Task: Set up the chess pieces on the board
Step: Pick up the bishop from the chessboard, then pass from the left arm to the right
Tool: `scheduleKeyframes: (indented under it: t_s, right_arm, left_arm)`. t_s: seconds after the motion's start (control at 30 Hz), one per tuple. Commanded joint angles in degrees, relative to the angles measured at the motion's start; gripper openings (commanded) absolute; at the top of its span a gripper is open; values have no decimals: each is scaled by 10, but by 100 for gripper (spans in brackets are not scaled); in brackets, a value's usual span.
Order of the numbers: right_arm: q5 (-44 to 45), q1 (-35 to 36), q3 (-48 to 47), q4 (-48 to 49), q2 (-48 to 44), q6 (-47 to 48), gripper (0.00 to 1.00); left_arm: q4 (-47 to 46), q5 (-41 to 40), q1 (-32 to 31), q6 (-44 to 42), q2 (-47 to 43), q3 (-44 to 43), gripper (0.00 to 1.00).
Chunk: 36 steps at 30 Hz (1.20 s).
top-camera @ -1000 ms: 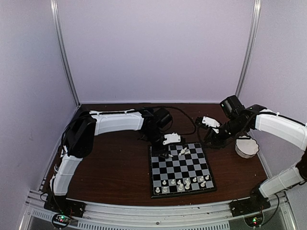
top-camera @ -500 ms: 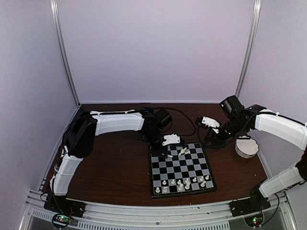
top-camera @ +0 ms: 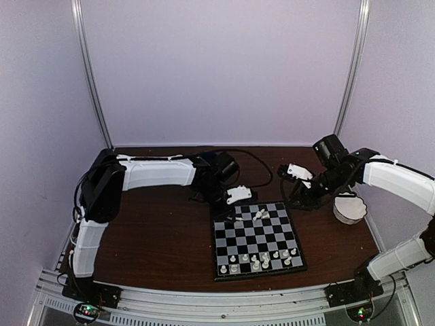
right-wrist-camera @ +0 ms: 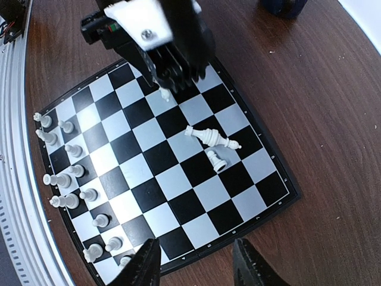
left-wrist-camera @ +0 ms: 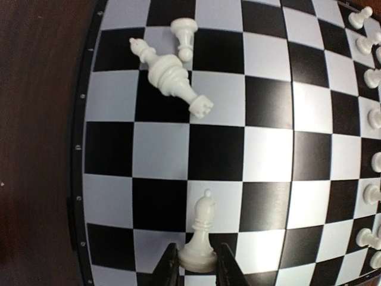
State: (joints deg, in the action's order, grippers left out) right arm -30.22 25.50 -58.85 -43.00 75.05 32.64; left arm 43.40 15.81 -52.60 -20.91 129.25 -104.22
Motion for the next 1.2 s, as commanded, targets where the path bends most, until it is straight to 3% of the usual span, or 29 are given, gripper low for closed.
scheduleKeyframes:
  t_s: [0.0,0.33,0.67,0.9,1.17]
  right_arm:
    - [-15,-5,-2,-3,-9,-7,44]
    - [-34,-16,-26,-23,-37,-17,44]
    - [-122,-17,-107,-110,-36,-10,47]
    - [-223,4,-163,-141,11,-51,50]
    - [-316,35,-219,-113,89,-134,50]
  left_arm:
    - [-98,1,-1,78,-99,42,14]
    - [-264,48,-1,215,-257,194,14]
    - [-467,93,-8,367,-379,356,14]
    - [-518,72,-35,394,-405,401,15]
    - [-563,69,-58,417,-399,413,15]
